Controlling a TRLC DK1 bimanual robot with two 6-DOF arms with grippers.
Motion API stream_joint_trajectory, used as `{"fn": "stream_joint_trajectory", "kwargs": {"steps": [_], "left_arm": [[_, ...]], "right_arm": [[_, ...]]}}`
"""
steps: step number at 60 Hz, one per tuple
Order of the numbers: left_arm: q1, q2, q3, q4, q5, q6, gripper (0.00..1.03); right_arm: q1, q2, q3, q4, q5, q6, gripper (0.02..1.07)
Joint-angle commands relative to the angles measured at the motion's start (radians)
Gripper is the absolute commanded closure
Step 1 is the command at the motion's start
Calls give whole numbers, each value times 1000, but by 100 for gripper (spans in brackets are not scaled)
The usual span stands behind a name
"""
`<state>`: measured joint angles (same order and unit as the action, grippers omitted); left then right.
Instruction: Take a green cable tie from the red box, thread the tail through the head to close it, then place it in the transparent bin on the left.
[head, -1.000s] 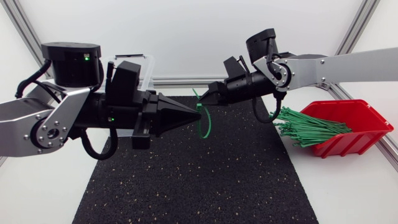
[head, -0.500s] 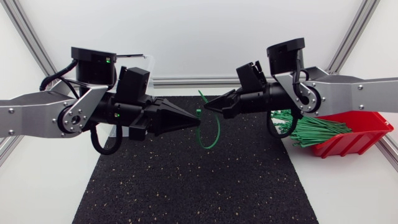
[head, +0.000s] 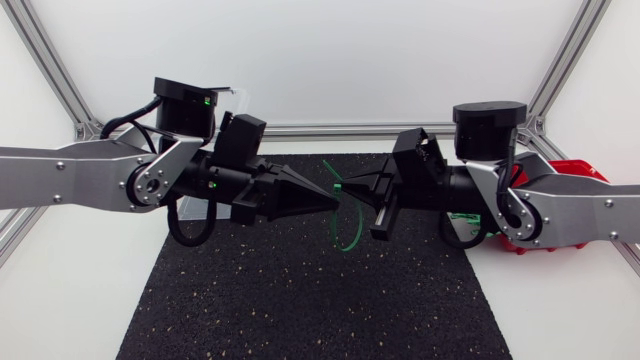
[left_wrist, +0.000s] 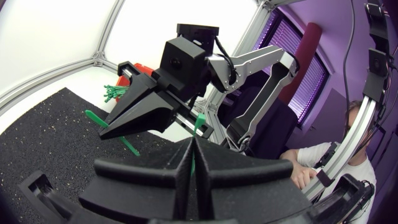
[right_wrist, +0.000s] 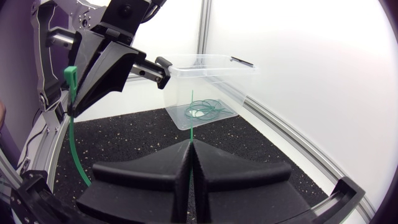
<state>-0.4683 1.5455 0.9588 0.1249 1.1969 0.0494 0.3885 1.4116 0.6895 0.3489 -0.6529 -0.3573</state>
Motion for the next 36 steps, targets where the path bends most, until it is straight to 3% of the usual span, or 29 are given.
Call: {"fn": "stream_joint_trajectory", "kwargs": {"steps": [1, 19, 36], "left_arm": [[-9, 22, 26, -30, 13, 43, 100], [-13, 21, 32, -284, -22, 288, 100], [-9, 48, 41, -320, -37, 346, 100]], "right_arm": [[-25, -8, -33, 32, -5, -78, 101], [-71, 6, -90, 94, -60, -204, 101], [-33, -5, -197, 203, -33, -319, 101]]}}
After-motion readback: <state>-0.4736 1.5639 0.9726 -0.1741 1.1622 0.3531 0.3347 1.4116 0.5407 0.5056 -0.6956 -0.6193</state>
